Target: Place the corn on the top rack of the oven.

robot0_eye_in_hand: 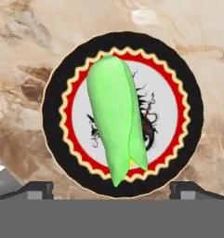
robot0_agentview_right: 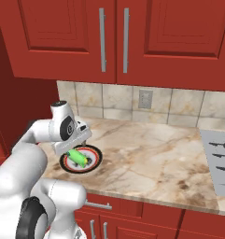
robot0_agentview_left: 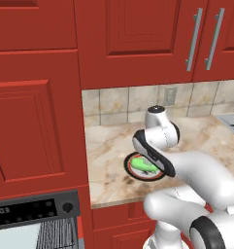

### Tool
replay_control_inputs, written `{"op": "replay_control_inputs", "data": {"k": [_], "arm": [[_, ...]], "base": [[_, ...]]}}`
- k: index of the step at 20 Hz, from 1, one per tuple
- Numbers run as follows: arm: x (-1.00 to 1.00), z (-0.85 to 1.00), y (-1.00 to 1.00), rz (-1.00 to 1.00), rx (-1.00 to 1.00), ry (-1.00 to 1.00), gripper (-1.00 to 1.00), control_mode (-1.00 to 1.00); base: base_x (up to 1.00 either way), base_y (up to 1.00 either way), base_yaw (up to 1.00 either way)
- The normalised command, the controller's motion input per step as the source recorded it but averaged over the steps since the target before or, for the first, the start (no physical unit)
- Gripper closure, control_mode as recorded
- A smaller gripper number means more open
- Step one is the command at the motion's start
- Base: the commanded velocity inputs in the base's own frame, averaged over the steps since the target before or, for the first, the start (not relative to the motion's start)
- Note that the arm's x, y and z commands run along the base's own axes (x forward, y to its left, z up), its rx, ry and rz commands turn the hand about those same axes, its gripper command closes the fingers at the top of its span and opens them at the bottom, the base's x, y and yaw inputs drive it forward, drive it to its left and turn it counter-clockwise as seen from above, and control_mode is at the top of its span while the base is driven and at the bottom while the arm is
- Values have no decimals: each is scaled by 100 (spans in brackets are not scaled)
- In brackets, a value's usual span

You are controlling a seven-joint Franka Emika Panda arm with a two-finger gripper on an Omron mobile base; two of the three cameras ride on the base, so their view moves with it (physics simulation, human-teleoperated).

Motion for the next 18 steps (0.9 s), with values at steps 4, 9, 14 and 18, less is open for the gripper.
{"op": "replay_control_inputs", "data": {"k": [4,9,14,18], "arm": [[14,-45,17,29,0,4,-100,-100],[35,-43,22,21,0,7,-100,-100],[33,-26,-7,6,0,0,-100,-100],[8,-23,-1,0,0,0,-100,-100]], "base": [[0,0,0],[0,0,0],[0,0,0],[0,0,0]]}}
